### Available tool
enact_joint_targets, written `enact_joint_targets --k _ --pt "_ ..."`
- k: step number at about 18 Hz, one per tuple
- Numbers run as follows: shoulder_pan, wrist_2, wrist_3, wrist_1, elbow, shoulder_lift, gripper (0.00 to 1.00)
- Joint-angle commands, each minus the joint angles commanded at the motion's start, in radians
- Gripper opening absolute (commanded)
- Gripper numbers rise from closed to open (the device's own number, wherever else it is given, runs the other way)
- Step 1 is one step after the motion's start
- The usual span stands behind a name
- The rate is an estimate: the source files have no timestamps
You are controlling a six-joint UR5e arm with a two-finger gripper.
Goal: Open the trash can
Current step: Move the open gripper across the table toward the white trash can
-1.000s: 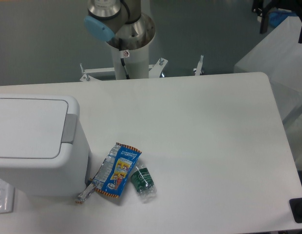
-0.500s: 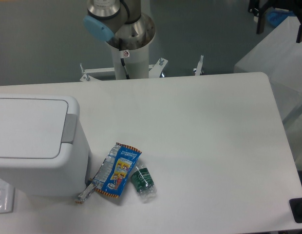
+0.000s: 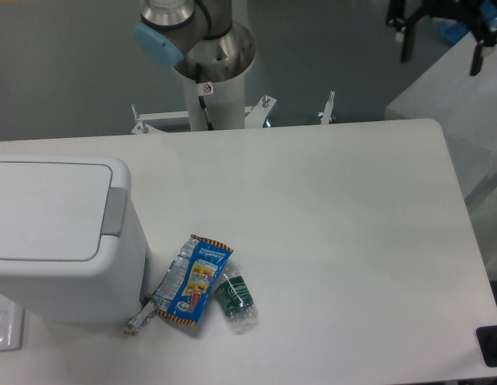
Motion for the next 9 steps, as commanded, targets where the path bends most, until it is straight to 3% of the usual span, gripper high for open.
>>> enact_joint_targets --k 4,9 --pt "-0.081 0.002 -0.201 0.009 -0.017 0.006 1.00" --pt "-0.181 0.008 -0.518 0.150 -0.081 0.014 1.00"
